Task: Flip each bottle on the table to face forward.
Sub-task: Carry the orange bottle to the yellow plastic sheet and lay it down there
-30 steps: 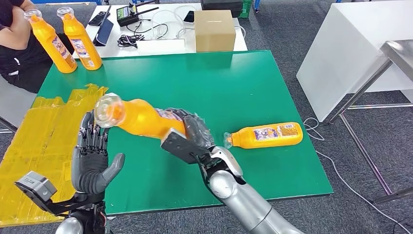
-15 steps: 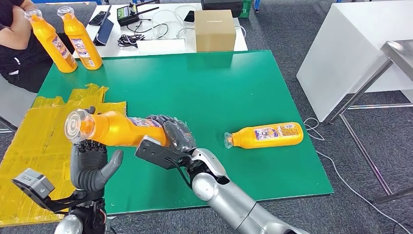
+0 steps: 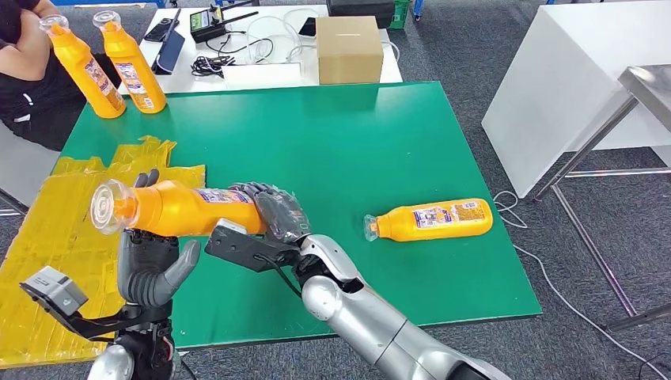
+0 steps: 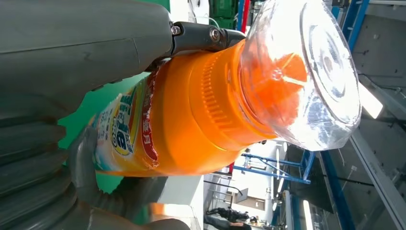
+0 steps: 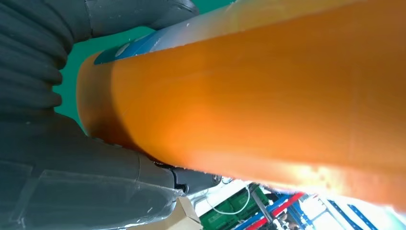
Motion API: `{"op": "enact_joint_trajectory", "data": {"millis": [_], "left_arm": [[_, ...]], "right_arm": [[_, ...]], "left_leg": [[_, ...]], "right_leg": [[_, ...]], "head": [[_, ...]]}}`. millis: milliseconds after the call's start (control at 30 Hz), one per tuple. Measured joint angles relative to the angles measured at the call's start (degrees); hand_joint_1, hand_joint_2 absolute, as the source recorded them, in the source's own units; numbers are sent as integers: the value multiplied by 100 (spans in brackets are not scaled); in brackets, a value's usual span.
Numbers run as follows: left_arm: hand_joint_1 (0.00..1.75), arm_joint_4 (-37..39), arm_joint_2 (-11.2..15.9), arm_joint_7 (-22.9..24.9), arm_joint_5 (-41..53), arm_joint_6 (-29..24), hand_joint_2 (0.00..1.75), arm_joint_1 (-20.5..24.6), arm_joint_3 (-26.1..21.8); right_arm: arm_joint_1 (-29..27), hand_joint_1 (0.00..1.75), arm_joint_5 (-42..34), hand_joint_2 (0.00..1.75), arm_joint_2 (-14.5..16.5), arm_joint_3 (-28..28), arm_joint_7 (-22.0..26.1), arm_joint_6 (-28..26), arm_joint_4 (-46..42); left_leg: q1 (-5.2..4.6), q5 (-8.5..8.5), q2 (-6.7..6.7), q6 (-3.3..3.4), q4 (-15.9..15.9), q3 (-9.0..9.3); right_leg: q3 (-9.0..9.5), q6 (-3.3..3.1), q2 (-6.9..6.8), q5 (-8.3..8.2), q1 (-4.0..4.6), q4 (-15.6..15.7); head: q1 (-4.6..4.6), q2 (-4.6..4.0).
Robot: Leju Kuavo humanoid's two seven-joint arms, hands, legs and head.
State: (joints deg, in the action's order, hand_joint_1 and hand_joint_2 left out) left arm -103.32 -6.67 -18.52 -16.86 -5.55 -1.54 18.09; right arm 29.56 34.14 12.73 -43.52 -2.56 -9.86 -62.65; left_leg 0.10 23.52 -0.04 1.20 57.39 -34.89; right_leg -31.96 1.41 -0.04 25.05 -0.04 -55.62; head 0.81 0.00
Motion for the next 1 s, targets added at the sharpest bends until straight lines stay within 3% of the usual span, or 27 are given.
{"op": "enact_joint_trajectory", "data": {"millis": [533, 900, 933, 1000], "left_arm": [[0, 153, -37, 144, 59, -202, 175, 209, 87], [0, 217, -37, 154, -7, -290, 175, 175, 78], [17, 222, -37, 157, -17, -294, 175, 173, 77], [100, 228, -37, 160, -33, -303, 175, 164, 76]], "right_arm": [[267, 175, 843, 175, 386, -423, -94, -199, 777], [322, 174, 1045, 175, 473, -649, -130, -252, 1060], [335, 174, 1068, 175, 474, -674, -131, -278, 1093], [358, 173, 1115, 175, 478, -720, -131, -328, 1148]], "left_leg": [[1, 0, 2, 0, 0, -2], [0, 0, 1, 0, 0, -3], [0, 0, 1, 0, 0, -3], [0, 0, 1, 0, 0, -3]], "right_leg": [[-3, 0, 0, 0, 0, 0], [-3, 0, 0, 0, 0, 0], [-3, 0, 0, 0, 0, 0], [-3, 0, 0, 0, 0, 0]], "head": [[0, 0], [0, 0], [0, 0], [0, 0]]}}
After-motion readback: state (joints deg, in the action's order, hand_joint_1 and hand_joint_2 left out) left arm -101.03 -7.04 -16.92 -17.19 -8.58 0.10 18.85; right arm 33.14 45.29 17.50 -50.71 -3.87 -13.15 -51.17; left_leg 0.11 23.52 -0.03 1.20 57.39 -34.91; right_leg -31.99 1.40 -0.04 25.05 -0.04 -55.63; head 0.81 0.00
